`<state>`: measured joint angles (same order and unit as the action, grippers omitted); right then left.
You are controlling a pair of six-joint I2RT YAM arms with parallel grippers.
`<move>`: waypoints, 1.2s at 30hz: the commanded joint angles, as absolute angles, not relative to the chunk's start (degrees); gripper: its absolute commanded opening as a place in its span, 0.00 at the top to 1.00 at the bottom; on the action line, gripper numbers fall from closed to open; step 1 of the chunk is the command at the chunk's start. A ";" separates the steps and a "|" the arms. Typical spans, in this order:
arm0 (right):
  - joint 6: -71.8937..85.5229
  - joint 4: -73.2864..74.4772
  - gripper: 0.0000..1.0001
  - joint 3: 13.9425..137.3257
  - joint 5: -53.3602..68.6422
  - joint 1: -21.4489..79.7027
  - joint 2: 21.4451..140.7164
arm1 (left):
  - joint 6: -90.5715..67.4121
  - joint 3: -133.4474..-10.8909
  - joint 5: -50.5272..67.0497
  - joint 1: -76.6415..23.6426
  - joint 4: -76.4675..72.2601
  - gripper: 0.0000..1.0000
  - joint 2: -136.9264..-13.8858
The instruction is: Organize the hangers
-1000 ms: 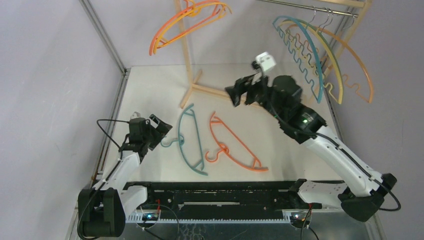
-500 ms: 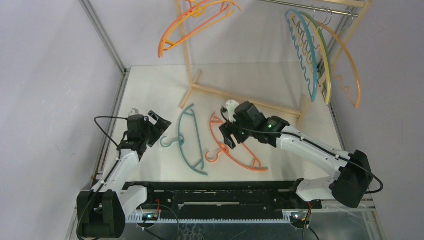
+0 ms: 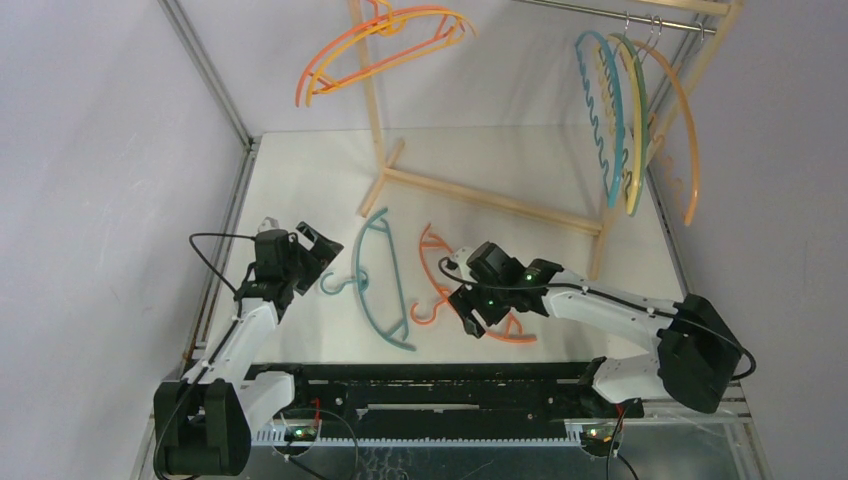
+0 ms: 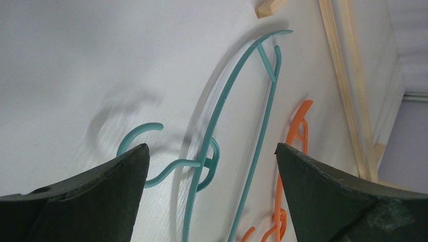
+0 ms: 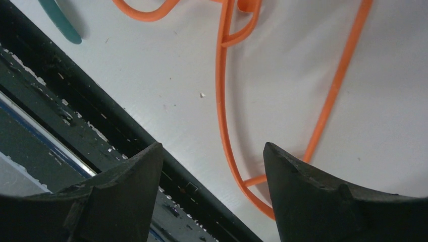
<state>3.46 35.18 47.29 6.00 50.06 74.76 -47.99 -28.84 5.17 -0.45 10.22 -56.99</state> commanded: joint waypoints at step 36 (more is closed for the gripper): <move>8.96 41.22 1.00 84.65 20.48 42.36 81.26 | -47.94 -27.46 5.43 0.00 8.09 0.00 -55.38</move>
